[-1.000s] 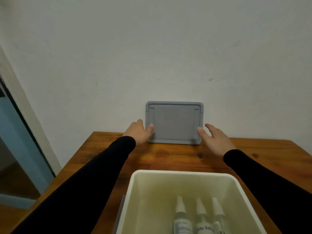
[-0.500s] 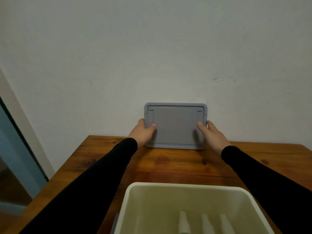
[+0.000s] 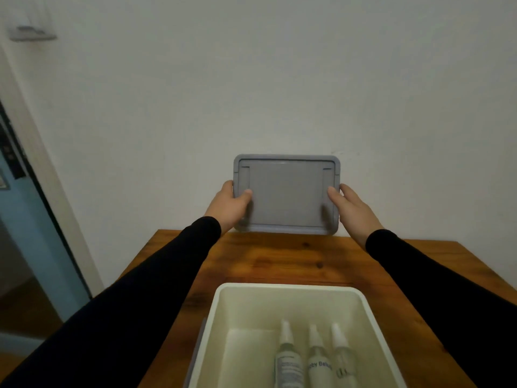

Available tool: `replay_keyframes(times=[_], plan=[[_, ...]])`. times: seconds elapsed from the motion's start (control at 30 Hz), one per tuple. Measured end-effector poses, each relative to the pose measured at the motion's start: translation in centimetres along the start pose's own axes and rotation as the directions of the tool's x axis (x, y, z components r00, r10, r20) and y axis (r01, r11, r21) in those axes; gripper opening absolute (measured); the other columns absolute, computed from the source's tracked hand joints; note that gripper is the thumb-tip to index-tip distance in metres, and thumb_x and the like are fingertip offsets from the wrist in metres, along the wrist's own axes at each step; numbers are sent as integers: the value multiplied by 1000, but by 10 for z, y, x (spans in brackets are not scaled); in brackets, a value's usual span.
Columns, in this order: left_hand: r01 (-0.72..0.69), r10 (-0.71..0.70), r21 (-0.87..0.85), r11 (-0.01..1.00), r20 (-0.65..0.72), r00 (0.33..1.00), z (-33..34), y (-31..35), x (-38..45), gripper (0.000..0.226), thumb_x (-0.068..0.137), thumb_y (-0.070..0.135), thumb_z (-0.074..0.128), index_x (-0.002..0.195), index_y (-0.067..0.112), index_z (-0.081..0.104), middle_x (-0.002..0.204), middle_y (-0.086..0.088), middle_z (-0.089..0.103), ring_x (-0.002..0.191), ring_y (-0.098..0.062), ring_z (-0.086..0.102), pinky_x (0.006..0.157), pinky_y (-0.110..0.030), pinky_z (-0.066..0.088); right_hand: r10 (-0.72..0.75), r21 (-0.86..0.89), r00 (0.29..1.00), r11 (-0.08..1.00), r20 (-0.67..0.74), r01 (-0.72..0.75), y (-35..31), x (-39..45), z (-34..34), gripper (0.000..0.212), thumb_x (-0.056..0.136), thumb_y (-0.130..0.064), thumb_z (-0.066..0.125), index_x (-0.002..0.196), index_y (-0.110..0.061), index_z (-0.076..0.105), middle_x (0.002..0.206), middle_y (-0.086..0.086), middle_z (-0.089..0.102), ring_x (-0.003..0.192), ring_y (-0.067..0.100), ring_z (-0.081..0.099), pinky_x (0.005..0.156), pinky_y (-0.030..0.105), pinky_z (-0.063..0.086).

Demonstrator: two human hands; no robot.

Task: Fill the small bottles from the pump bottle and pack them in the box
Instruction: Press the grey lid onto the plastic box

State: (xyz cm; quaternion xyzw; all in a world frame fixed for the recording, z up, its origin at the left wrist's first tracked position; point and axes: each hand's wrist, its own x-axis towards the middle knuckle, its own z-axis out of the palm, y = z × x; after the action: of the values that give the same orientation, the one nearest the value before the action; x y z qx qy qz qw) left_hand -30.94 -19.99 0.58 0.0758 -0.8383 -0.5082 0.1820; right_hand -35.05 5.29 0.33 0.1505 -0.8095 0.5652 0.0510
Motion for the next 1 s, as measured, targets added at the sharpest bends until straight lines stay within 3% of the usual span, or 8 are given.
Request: replay_keyframes(times=[0.1, 0.2, 0.33, 0.4, 0.53, 0.7, 0.87, 1.0], plan=[[-29, 29, -9, 1000, -27, 999, -12, 22, -24, 29, 96, 35, 46, 121, 23, 41, 111, 1, 57, 89, -9, 57, 62, -17, 43, -52, 21, 999, 998, -16, 53, -24, -24, -12, 38, 98, -44, 40, 129, -23, 46, 106, -13, 54, 85, -5, 52, 69, 8, 37], [-34, 33, -12, 999, -61, 998, -19, 37, -44, 25, 93, 37, 46, 115, 25, 43, 108, 0, 58, 86, -9, 57, 58, -20, 44, -94, 22, 995, 995, -31, 95, -42, -43, -18, 23, 98, -38, 40, 108, -23, 54, 98, -14, 59, 78, -10, 57, 57, 5, 41], [-11, 12, 9, 1000, -63, 998, -32, 58, -88, 56, 89, 47, 46, 134, 15, 41, 128, -8, 52, 107, -26, 56, 88, -45, 51, -142, -56, 986, 989, -83, 138, -62, -79, -29, 26, 98, -40, 39, 97, -17, 51, 95, -2, 54, 84, 11, 52, 68, 21, 41], [2, -1, 11, 1000, -70, 998, -34, 60, -104, 59, 88, 48, 47, 136, 13, 41, 131, -9, 51, 111, -27, 54, 94, -47, 47, -147, -81, 985, 987, -90, 140, -63, -93, -32, 25, 97, -43, 38, 90, -20, 45, 90, 0, 48, 82, 16, 47, 67, 25, 38], [30, -38, -88, 996, -96, 995, -35, 60, -144, 29, 91, 39, 49, 112, 19, 46, 119, -6, 56, 93, -15, 59, 71, -31, 52, -115, -64, 991, 992, -64, 111, -61, -127, -35, 38, 97, -47, 38, 113, -14, 48, 112, 5, 45, 96, 17, 44, 76, 28, 36], [88, -102, -174, 981, -72, 992, -33, 53, -184, 32, 92, 33, 49, 116, 13, 50, 109, -4, 60, 93, -20, 62, 78, -38, 54, -2, -27, 999, 1000, -46, 1, -51, -163, -31, 62, 95, -54, 36, 143, -14, 34, 141, 4, 33, 125, 23, 38, 98, 36, 34], [120, -133, -206, 971, -50, 990, -35, 46, -210, 17, 91, 34, 49, 99, 20, 56, 102, -2, 64, 91, -20, 63, 82, -42, 53, 52, -1, 999, 999, -3, -52, -40, -193, -24, 69, 93, -59, 32, 142, -11, 35, 147, 7, 33, 132, 23, 34, 108, 44, 30], [155, -167, -242, 958, -31, 985, -35, 40, -229, 14, 92, 34, 49, 99, 25, 58, 101, 0, 66, 89, -16, 64, 71, -31, 53, 74, 22, 997, 997, 25, -74, -35, -214, -19, 62, 96, -56, 31, 145, -18, 34, 149, 6, 32, 132, 20, 34, 107, 40, 29]])
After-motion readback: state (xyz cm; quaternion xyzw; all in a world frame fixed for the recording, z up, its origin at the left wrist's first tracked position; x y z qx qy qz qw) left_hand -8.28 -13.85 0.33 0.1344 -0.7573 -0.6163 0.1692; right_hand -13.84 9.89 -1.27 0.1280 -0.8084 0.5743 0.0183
